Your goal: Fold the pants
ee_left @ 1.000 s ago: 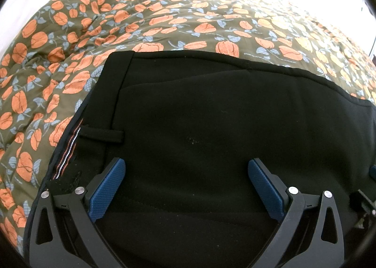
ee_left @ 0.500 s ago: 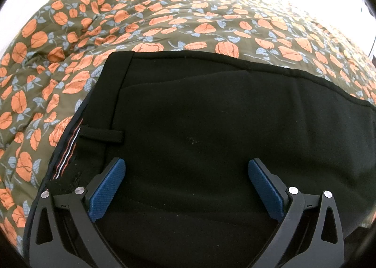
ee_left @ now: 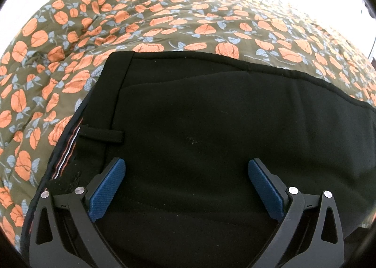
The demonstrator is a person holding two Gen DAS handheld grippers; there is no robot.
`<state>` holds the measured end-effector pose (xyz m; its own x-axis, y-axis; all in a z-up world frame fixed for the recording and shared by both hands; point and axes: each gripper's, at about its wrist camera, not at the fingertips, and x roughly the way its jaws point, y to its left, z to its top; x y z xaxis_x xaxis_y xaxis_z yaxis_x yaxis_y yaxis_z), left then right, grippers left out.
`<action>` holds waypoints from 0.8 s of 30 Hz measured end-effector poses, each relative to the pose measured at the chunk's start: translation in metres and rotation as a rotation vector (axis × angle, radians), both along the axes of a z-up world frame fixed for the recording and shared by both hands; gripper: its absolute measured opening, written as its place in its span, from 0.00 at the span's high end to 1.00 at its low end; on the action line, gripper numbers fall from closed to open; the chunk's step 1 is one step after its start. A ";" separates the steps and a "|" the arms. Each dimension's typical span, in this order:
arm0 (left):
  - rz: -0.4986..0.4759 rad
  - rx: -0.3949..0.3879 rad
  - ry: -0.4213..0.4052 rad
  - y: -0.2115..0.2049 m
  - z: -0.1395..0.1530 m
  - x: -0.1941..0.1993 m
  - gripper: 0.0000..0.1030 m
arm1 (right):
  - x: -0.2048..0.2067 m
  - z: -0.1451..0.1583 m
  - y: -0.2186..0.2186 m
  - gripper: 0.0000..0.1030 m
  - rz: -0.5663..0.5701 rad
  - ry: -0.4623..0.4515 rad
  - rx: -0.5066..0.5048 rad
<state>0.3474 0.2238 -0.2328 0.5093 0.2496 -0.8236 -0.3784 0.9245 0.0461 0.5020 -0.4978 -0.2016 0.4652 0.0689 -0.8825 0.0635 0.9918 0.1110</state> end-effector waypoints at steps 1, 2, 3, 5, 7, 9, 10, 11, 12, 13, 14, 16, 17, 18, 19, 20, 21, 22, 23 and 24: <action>0.000 0.000 0.001 0.000 0.000 0.000 0.00 | -0.010 0.009 0.013 0.02 0.041 -0.013 0.047; 0.000 -0.002 0.001 0.000 0.000 0.000 0.00 | -0.021 0.015 0.026 0.02 0.080 -0.022 0.068; -0.001 0.003 0.004 0.000 0.000 0.001 0.00 | -0.033 0.021 0.037 0.02 0.115 -0.029 0.079; 0.000 0.011 0.004 0.000 0.000 0.001 0.00 | -0.062 0.028 0.069 0.02 0.183 -0.037 0.109; 0.001 0.008 0.001 0.001 0.000 0.002 0.00 | -0.095 0.030 0.100 0.02 0.228 -0.035 0.150; -0.002 0.002 0.004 0.001 0.001 0.001 0.00 | -0.128 0.031 0.128 0.02 0.257 -0.026 0.187; -0.012 -0.016 0.011 0.003 0.005 0.000 0.01 | -0.143 0.030 0.139 0.02 0.269 -0.025 0.196; -0.024 -0.032 0.018 0.003 0.009 -0.002 0.01 | -0.160 0.031 0.154 0.02 0.285 -0.023 0.202; -0.037 -0.057 0.025 0.002 0.019 -0.008 0.02 | -0.175 0.031 0.164 0.02 0.295 -0.022 0.207; -0.051 -0.085 0.020 -0.002 0.031 -0.018 0.02 | -0.188 0.033 0.174 0.02 0.303 -0.020 0.220; -0.095 -0.146 -0.010 -0.012 0.049 -0.036 0.02 | -0.205 0.038 0.184 0.02 0.310 -0.020 0.246; -0.207 -0.276 -0.050 -0.039 0.072 -0.068 0.01 | -0.224 0.043 0.201 0.02 0.319 -0.020 0.315; -0.261 -0.331 -0.042 -0.053 0.076 -0.080 0.01 | -0.234 0.042 0.211 0.02 0.330 -0.004 0.379; -0.363 -0.424 -0.001 -0.080 0.076 -0.096 0.01 | -0.244 0.038 0.223 0.02 0.360 0.034 0.460; -0.437 -0.484 0.041 -0.100 0.073 -0.105 0.01 | -0.253 0.034 0.235 0.02 0.399 0.075 0.523; -0.526 -0.549 0.095 -0.127 0.067 -0.117 0.01 | -0.263 0.030 0.248 0.02 0.439 0.099 0.554; -0.578 -0.586 0.128 -0.148 0.060 -0.125 0.01 | -0.270 0.027 0.256 0.02 0.466 0.107 0.555; -0.601 -0.598 0.152 -0.165 0.052 -0.133 0.01 | -0.275 0.024 0.262 0.02 0.489 0.113 0.549; -0.607 -0.585 0.179 -0.178 0.043 -0.136 0.01 | -0.280 0.018 0.266 0.02 0.514 0.132 0.526; -0.601 -0.529 0.214 -0.190 0.031 -0.137 0.01 | -0.283 0.011 0.266 0.02 0.526 0.150 0.498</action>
